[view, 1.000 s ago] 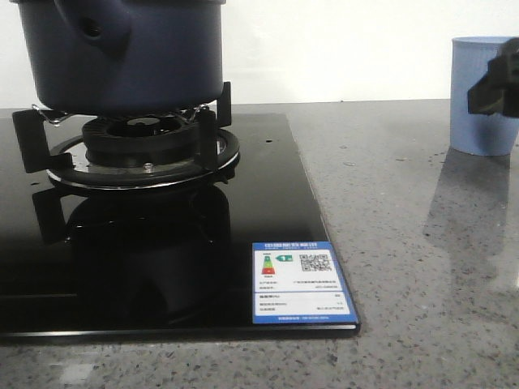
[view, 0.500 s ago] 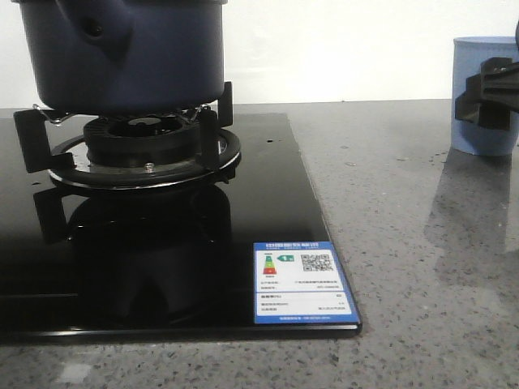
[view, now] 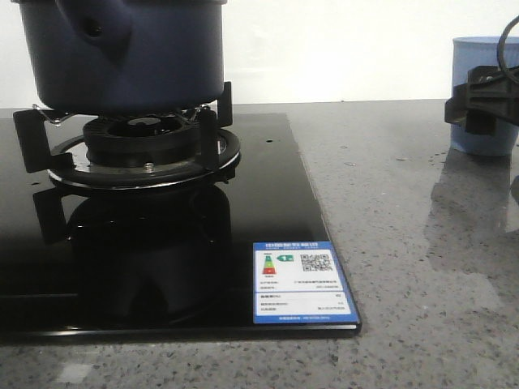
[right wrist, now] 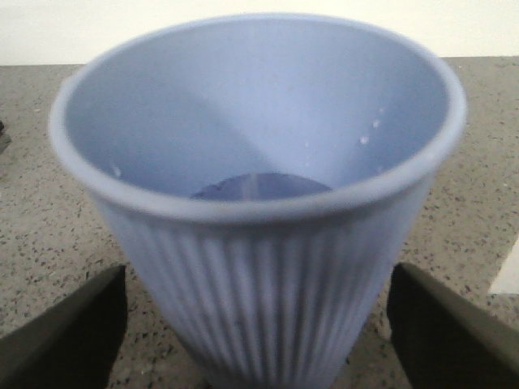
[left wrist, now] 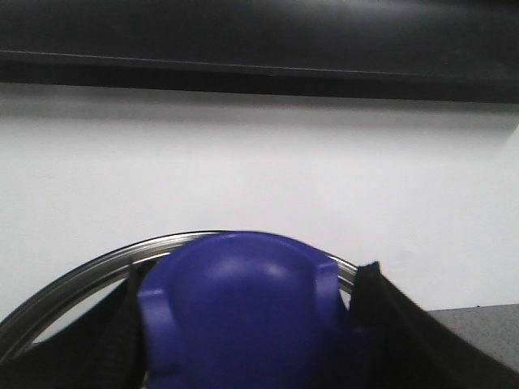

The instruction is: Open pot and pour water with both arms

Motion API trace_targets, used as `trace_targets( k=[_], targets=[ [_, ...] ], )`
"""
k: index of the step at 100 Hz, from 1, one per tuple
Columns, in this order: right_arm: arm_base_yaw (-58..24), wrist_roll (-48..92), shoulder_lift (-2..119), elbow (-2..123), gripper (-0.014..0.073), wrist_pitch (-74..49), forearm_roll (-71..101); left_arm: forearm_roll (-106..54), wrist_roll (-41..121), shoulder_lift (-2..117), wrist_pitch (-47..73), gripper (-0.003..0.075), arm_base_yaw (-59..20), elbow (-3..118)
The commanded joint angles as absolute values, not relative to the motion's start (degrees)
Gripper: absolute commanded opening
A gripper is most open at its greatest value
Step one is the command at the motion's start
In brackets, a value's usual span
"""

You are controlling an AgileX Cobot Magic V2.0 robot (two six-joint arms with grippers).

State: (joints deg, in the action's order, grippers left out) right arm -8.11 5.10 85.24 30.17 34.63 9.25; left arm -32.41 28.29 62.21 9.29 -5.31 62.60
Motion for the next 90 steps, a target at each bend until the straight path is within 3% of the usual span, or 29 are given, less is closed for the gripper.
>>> trace_targets(
  k=[1, 21, 53, 90],
  targets=[
    [-7.7, 5.1, 84.2, 32.2, 0.0526, 40.0, 8.3, -33.0, 28.4, 60.6, 4.1, 0.0369, -5.2, 64.7],
    [-7.7, 5.1, 84.5, 32.8, 0.0381, 39.8, 8.3, -33.0, 28.4, 60.6, 4.1, 0.0369, -5.2, 64.7],
    [-7.7, 5.1, 82.5, 33.1, 0.0382, 38.1, 3.8, -31.9, 28.4, 60.6, 4.1, 0.0369, -5.2, 64.7],
    [-11.5, 5.1, 75.0, 48.1, 0.0382, 7.7, -5.6, -31.6, 28.4, 60.6, 4.1, 0.0369, -5.2, 64.7]
  ],
)
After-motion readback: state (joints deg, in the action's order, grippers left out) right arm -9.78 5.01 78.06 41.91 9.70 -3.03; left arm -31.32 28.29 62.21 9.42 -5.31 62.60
